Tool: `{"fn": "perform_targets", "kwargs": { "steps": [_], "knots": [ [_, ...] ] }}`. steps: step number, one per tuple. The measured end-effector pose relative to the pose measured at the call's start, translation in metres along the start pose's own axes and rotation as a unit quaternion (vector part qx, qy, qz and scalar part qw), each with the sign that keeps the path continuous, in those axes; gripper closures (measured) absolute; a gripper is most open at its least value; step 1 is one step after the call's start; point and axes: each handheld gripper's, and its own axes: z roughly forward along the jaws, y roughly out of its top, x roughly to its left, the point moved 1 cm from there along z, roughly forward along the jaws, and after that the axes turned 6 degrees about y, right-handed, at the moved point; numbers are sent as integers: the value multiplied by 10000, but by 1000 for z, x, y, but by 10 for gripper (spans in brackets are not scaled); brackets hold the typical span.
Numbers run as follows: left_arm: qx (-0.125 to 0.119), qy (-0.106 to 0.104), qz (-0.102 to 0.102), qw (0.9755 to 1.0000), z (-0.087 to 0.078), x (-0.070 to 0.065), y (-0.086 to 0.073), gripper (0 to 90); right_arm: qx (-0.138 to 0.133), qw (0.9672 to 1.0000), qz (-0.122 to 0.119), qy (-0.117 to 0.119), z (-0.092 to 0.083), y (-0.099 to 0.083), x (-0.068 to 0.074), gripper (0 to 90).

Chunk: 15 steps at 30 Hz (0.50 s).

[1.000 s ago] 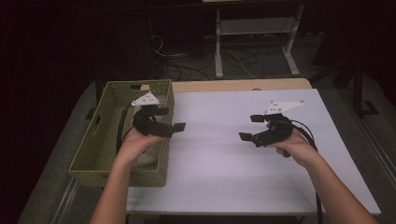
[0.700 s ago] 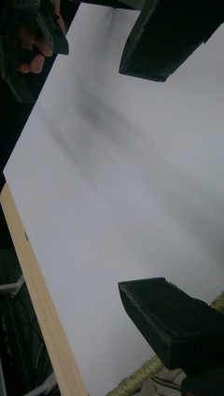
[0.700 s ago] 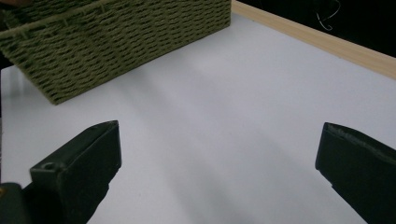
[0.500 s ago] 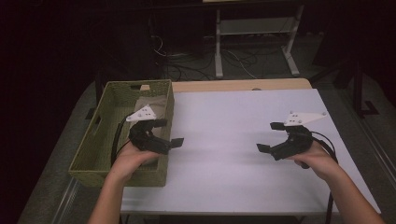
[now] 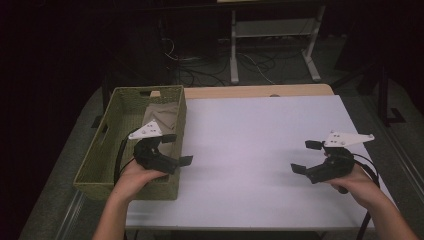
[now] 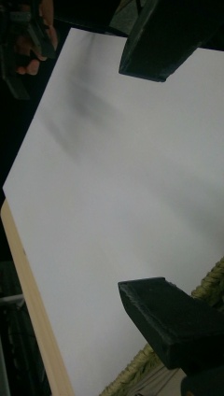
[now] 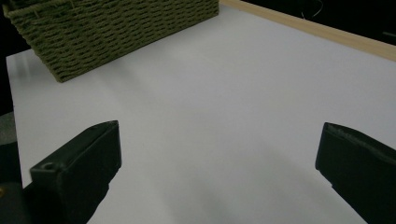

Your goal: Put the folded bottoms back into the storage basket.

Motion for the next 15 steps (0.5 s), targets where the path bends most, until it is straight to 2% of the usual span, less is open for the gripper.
{"fn": "perform_targets", "kwargs": {
  "steps": [7,15],
  "knots": [
    [8,-21,38,10000,-1,1,-1,1,-6,10000,64,-8,-4,-16,-1,2],
    [41,-41,59,10000,0,0,-1,3,-38,9999,108,28,-8,-22,-1,3]
  ]
}}
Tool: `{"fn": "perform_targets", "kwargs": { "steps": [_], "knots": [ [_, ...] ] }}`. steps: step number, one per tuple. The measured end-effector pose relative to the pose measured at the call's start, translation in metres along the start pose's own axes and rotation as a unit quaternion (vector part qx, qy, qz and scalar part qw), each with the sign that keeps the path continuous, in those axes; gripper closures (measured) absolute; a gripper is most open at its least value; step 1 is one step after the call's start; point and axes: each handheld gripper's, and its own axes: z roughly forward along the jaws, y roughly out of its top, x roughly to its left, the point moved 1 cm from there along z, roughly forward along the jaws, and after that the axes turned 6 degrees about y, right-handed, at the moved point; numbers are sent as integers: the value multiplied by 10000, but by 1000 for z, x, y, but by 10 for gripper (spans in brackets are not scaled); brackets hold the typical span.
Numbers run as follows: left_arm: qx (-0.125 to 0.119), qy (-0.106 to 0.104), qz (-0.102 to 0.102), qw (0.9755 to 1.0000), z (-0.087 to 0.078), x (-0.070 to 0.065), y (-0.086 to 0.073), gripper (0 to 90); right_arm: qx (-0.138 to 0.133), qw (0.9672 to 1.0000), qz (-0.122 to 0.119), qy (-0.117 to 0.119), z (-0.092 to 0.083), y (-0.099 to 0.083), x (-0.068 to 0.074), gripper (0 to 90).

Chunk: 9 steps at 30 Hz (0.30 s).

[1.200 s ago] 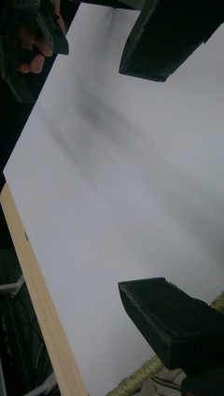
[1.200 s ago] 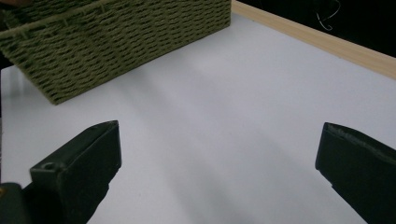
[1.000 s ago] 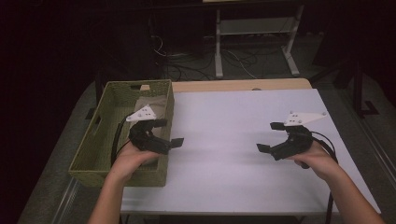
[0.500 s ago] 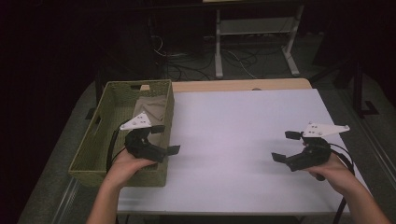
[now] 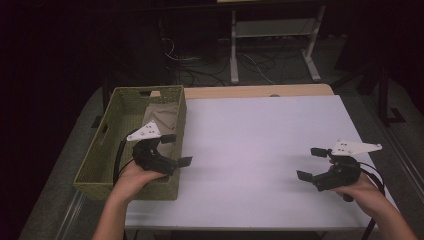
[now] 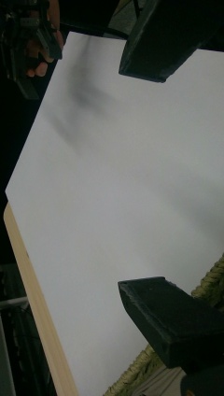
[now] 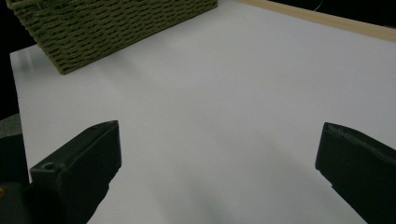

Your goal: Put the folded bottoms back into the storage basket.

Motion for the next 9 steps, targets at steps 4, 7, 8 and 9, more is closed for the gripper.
{"fn": "perform_targets", "kwargs": {
  "steps": [4,7,8,9],
  "knots": [
    [17,-13,-12,10000,0,0,0,4,7,10000,11,30,0,-1,0,3],
    [25,-15,-23,10000,1,0,0,4,34,10000,-4,66,0,-1,0,3],
    [30,-14,-25,10000,1,0,0,4,36,10000,-16,79,1,-1,0,3],
    [30,-15,-28,10000,1,1,0,4,38,9999,-31,96,1,-1,0,4]
  ]
}}
